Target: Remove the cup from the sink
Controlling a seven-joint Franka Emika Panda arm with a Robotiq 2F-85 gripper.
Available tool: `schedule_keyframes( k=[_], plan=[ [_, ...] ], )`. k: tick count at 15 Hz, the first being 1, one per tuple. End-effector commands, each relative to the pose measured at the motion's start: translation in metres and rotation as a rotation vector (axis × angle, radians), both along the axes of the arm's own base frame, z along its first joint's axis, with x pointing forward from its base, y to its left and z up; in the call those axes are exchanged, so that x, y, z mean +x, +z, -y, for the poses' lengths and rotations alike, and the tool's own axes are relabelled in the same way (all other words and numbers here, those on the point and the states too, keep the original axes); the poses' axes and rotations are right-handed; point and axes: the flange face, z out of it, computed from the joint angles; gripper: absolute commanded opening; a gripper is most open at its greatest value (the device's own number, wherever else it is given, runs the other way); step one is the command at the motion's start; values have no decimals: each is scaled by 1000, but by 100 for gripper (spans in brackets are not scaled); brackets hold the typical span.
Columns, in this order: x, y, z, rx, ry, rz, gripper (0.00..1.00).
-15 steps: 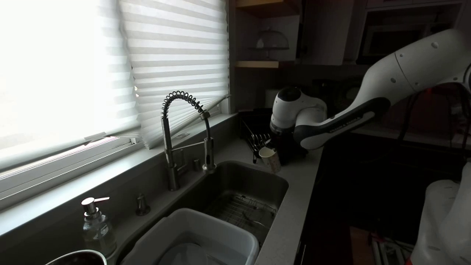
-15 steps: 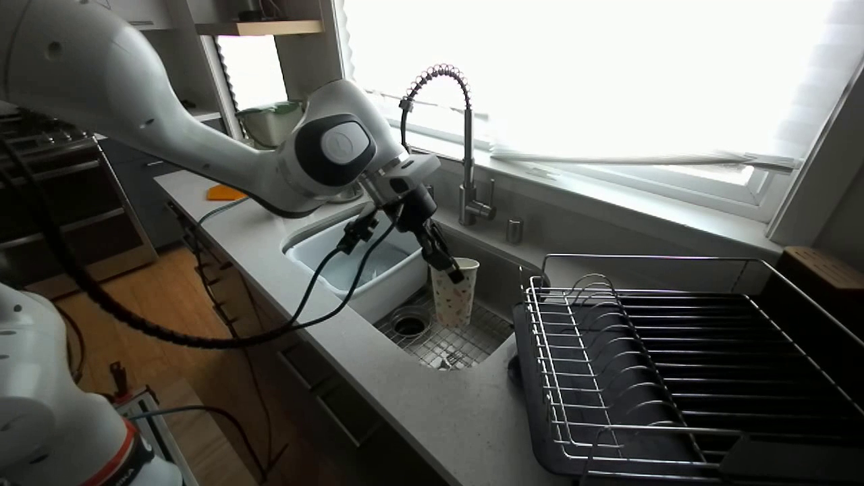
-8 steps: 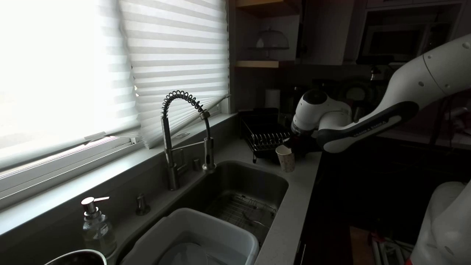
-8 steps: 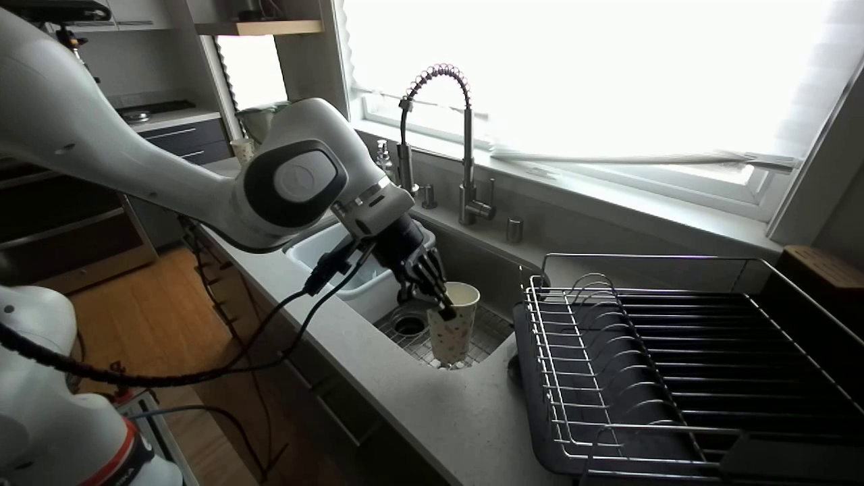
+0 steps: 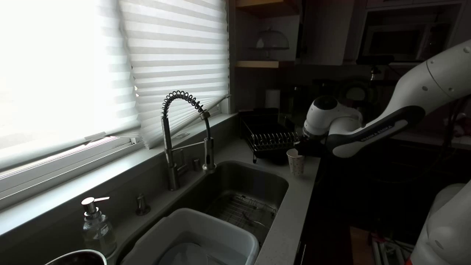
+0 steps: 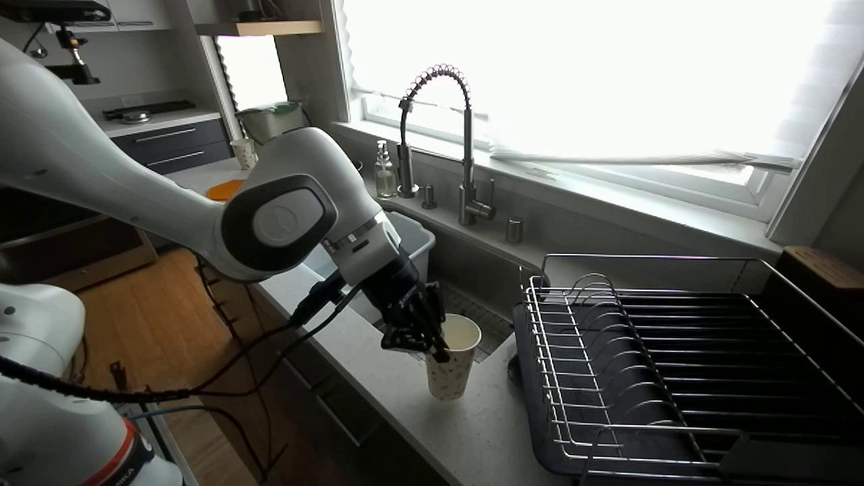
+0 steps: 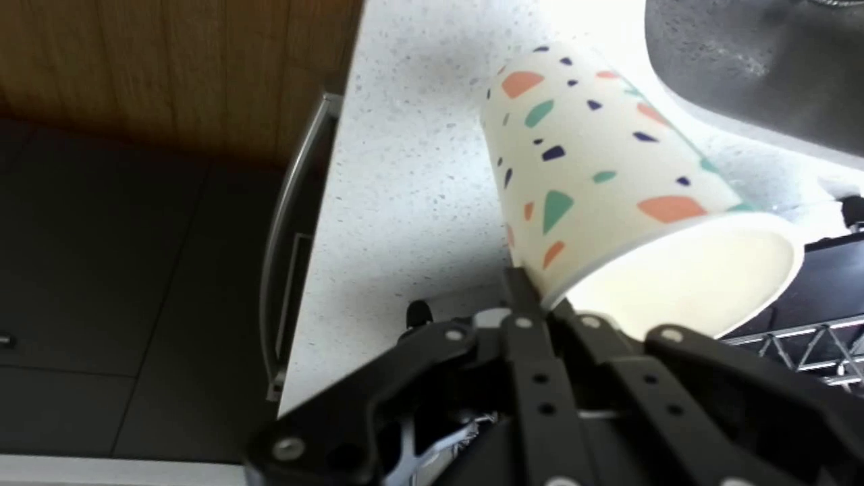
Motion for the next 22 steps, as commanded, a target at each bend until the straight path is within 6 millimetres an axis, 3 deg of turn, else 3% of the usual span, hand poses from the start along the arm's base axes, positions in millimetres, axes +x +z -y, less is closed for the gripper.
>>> schedule_keyframes(
  k=[1, 2, 3, 5, 9, 14, 22],
  plan=[
    [-8, -10, -1, -2, -49, 57, 1],
    [-7, -12, -1, -5, -54, 63, 9],
    [-7, -12, -1, -11, -61, 66, 31],
    [-6, -13, -1, -17, -77, 69, 33],
    [-6, -9, -3, -32, -91, 81, 62],
    [1, 15, -12, -46, -67, 106, 99],
    [13, 65, -42, -21, 158, -82, 99]
  ],
)
